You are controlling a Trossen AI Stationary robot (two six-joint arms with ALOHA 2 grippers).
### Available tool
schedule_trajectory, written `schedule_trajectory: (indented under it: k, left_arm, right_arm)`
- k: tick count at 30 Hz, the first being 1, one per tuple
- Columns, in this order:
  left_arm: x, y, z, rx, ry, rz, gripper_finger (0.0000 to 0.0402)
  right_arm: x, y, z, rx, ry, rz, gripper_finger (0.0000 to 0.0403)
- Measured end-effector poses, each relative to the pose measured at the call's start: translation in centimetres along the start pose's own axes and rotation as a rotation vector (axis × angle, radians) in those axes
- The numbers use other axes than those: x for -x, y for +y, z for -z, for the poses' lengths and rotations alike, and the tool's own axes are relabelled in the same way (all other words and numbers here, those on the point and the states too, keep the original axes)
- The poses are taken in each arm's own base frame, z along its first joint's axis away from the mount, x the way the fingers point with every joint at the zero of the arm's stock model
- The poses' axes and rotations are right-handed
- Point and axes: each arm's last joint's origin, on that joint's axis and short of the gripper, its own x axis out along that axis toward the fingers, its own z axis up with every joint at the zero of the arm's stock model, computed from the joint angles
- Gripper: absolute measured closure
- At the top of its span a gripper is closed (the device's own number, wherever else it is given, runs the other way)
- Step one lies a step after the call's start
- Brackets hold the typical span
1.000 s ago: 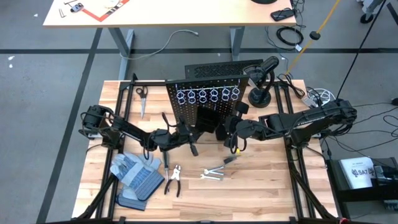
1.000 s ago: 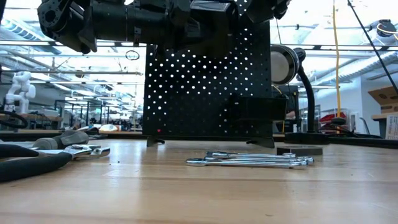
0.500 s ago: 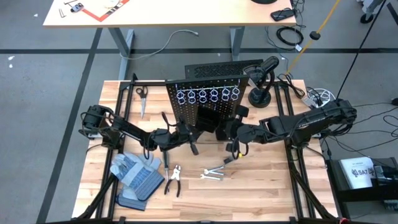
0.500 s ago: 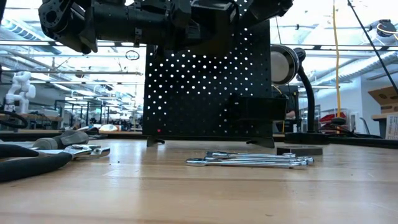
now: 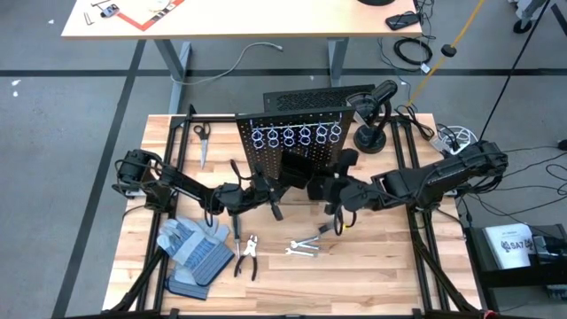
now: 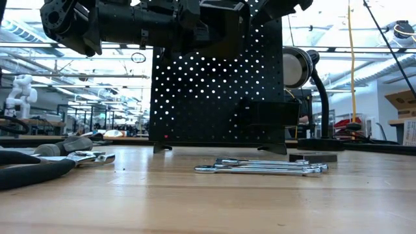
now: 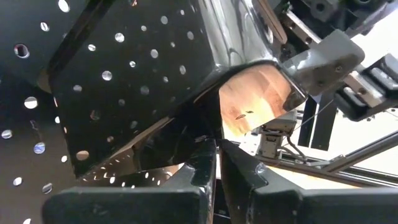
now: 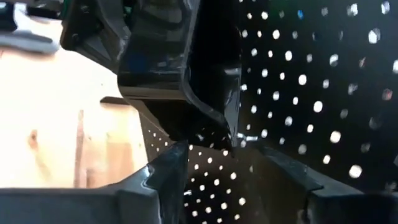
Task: Hang tools onto peg board
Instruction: Adjust the black pegboard on the table
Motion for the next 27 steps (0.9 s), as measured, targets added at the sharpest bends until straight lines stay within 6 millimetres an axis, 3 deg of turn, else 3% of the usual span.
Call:
schedule_trajectory:
  k: [10, 22, 27]
  left_arm:
    - [0.0, 0.0, 0.0, 0.000, 0.001, 0.000, 0.0371]
    - [0.0, 0.0, 0.1, -0.006, 0.010, 0.000, 0.0371]
    - [0.0, 0.0, 0.1, -0.003, 0.005, 0.002, 0.0371]
  right_arm:
    - [-0.8, -0.7, -0.4, 0.233, -0.044, -0.034, 0.0308]
    - [-1.8, -1.0, -0.2, 0.304, -0.026, -0.033, 0.0395]
    - [-2.1, -1.2, -0.2, 0.296, -0.019, -0.023, 0.0397]
